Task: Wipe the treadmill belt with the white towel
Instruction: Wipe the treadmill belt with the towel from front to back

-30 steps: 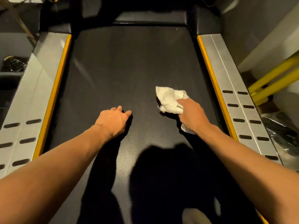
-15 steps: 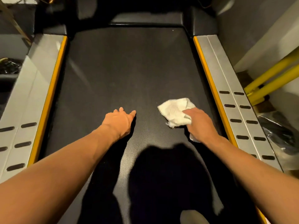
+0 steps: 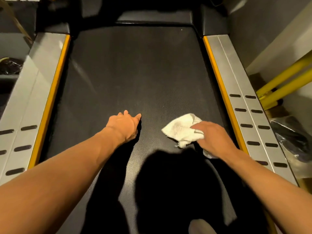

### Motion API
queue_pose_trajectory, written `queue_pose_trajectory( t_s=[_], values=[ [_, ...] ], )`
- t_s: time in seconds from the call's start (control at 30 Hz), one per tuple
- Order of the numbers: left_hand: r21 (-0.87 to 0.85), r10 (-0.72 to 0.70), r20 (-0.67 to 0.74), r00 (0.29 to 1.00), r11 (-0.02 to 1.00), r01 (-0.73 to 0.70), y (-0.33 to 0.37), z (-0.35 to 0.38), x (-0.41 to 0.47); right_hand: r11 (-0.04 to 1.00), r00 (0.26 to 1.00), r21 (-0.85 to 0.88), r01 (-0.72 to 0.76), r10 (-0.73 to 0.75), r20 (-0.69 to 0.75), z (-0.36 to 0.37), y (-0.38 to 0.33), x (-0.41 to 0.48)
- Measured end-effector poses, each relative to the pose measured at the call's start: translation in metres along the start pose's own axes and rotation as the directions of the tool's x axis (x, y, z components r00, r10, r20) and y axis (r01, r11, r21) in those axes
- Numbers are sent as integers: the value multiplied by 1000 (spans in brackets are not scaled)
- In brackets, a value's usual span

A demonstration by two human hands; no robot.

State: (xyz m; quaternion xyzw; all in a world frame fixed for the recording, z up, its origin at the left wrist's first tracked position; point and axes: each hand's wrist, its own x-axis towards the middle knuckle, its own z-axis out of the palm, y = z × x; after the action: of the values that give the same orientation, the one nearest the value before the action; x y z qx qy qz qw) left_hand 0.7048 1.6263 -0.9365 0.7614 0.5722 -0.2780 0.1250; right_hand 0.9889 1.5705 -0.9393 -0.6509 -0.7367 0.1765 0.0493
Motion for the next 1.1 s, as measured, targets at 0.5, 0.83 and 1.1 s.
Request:
queue_pose_trajectory(
  t_s=[0.5, 0.83, 1.1],
  values=[
    [-121, 67, 8, 998, 991, -66, 0, -1, 3, 993, 975, 19, -117, 119, -186, -10, 30, 24],
    [-202, 104, 8, 995, 974, -100, -21, -4, -7, 992, 989, 1, 129, -129, 69, 4, -28, -2],
    [-141, 82, -7, 997, 987, -82, -51, 0, -22, 985, 985, -8, 172, -172, 28, 40, -67, 12]
  ],
)
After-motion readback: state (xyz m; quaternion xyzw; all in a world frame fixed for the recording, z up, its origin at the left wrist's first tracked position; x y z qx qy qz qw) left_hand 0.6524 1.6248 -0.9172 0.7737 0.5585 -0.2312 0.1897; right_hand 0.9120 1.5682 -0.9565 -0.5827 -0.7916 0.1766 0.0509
